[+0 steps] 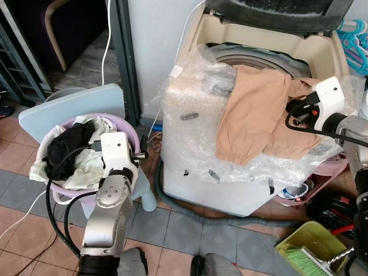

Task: Clothes washing

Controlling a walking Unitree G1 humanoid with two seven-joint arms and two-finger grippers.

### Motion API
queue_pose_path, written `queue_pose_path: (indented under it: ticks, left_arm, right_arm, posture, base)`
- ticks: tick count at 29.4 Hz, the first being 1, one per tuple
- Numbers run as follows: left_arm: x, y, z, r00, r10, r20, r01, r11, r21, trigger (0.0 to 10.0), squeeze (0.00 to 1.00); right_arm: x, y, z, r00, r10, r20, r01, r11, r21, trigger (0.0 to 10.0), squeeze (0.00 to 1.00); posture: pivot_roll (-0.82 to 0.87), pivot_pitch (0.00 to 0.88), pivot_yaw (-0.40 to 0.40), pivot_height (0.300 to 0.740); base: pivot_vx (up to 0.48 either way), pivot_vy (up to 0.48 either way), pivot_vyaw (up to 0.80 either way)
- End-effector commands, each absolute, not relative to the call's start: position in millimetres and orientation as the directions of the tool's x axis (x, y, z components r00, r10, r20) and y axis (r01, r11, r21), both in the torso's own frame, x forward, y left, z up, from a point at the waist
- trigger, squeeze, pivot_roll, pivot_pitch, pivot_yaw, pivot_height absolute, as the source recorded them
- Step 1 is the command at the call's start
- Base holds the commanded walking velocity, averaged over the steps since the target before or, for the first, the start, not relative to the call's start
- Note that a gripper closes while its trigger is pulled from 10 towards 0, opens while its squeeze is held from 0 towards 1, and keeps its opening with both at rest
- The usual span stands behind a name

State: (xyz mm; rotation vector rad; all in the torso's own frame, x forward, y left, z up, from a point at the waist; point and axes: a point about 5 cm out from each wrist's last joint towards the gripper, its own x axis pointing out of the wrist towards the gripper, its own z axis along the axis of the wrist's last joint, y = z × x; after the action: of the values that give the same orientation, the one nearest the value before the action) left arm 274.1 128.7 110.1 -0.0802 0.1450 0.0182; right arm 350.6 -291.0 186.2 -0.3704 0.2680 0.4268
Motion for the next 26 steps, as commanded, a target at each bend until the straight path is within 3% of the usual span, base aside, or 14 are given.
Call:
queue_pose_path:
  ticks: [1,10,16,17,18,19,20,26]
  left_arm:
    - [275,125,113,0.99,-0.002,-0.14,-0.011,0.996,-0.086,10.0,0.0]
    - [275,126,113,0.99,0.002,-0.141,-0.014,0.996,-0.087,10.0,0.0]
    - [275,125,113,0.99,0.003,-0.142,-0.016,0.996,-0.089,10.0,0.0]
    - [275,125,113,0.99,0.003,-0.142,-0.016,0.996,-0.089,10.0,0.0]
    - [275,125,113,0.99,0.003,-0.142,-0.016,0.996,-0.088,10.0,0.0]
    - [276,125,113,0.99,0.003,-0.142,-0.016,0.996,-0.088,10.0,0.0]
    - [276,125,114,0.99,0.003,-0.14,-0.015,0.996,-0.087,10.0,0.0]
    - [276,125,114,0.99,0.006,-0.14,-0.018,0.996,-0.087,10.0,0.0]
  right_arm:
    - [346,-288,178,0.832,0.397,-0.389,-0.522,0.798,-0.301,10.0,1.0]
    - [348,-278,190,0.831,0.439,-0.341,-0.545,0.763,-0.348,10.0,1.0]
    - [351,-271,156,0.852,0.297,-0.431,-0.488,0.751,-0.445,10.0,1.0]
    - [352,-270,152,0.855,0.278,-0.439,-0.479,0.749,-0.458,10.0,0.88]
    - [352,-269,149,0.858,0.259,-0.443,-0.467,0.752,-0.465,10.0,0.57]
    - [352,-268,147,0.861,0.247,-0.445,-0.459,0.754,-0.47,10.0,0.57]
    - [353,-268,142,0.874,0.207,-0.439,-0.417,0.784,-0.461,0.0,0.0]
    - [360,-281,149,0.923,0.064,-0.38,-0.255,0.841,-0.478,0.0,0.0]
  posture:
    - [0.01,0.104,-0.045,0.74]
    - [0.01,0.106,-0.051,0.74]
    - [0.01,0.106,-0.051,0.74]
    - [0.01,0.106,-0.051,0.74]
    - [0.02,0.105,-0.051,0.74]
    - [0.02,0.104,-0.051,0.74]
    - [0.02,0.103,-0.052,0.74]
    - [0.02,0.098,-0.056,0.74]
  base:
    - [0.0,0.0,0.0]
    - [0.0,0.0,0.0]
    - [0.0,0.0,0.0]
    - [0.0,0.0,0.0]
    - [0.0,0.0,0.0]
    - [0.0,0.0,0.0]
    - [0.0,0.0,0.0]
    - [0.0,0.0,0.0]
